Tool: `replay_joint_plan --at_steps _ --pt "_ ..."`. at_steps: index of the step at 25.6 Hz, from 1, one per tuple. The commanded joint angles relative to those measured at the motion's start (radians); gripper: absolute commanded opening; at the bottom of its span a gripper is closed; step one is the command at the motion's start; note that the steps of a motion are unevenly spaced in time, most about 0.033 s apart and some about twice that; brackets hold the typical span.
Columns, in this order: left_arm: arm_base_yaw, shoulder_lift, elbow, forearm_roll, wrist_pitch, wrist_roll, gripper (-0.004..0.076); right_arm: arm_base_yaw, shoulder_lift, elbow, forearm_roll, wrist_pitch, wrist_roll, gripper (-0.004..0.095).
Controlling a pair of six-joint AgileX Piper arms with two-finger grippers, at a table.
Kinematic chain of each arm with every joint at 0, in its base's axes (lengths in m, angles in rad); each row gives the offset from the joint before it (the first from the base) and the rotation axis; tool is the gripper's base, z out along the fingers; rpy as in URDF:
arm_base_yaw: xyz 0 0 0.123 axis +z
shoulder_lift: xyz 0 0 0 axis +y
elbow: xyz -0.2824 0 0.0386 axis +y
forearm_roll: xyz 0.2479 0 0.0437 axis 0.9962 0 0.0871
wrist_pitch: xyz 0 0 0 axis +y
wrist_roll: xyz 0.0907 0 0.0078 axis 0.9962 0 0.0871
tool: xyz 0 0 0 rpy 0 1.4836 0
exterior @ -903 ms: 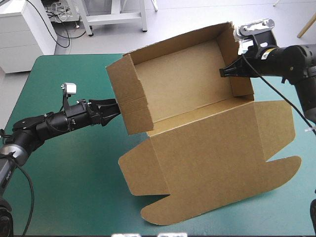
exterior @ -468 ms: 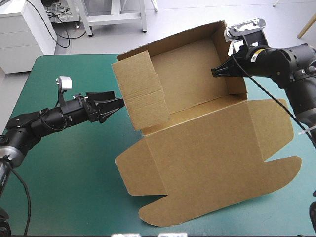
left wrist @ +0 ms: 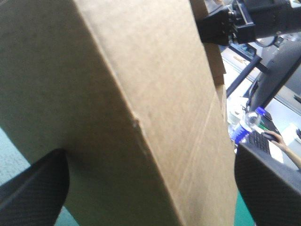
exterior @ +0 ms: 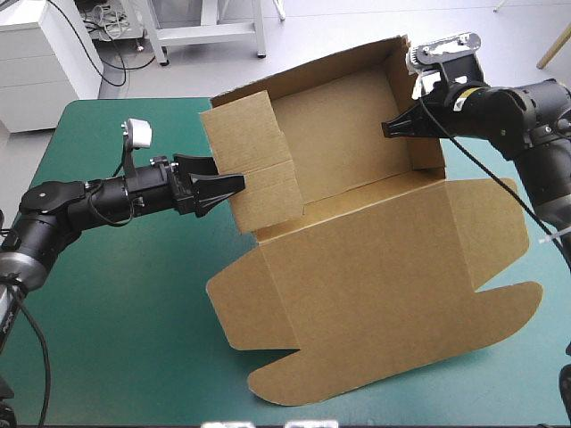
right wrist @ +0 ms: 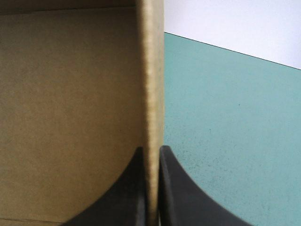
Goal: Fold the box
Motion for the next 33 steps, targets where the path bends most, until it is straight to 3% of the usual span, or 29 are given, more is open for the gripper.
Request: replay_joint_plan --at_steps 1,10,15,19,27,29,33 --pt "-0.029 -0.032 -0.055 -0.061 -0.086 -0.075 0.0673 0.001 -0.042 -0.025 0.018 -0.112 0.019 -0.0015" --pt "-0.16 -0.032 -0.21 0.256 -0.346 -0.358 0.0673 0.001 -0.042 -0.025 -0.008 -0.205 0.059 -0.0014" --pt "-0.274 -0.032 -0.312 0.597 -0.48 -0.665 0.0673 0.001 -0.042 -0.025 -0.045 -0.221 0.083 -0.0014" --pt "-0.342 -0.01 -0.387 0.86 -0.488 -0.902 0.0673 0.001 -0.042 -0.025 -0.05 -0.236 0.084 -0.0014" --pt "-0.479 0.066 -0.511 1.127 -0.481 -1.18 0.0664 0.001 -0.042 -0.025 -0.056 -0.246 0.088 -0.0014" --pt "-0.503 0.081 -0.532 1.168 -0.481 -1.206 0.0603 0.001 -0.042 -0.025 -0.056 -0.248 0.092 -0.0014" --pt "-0.507 0.094 -0.542 1.185 -0.522 -1.282 0.0379 0.001 -0.042 -0.025 -0.056 -0.249 0.11 -0.0014"
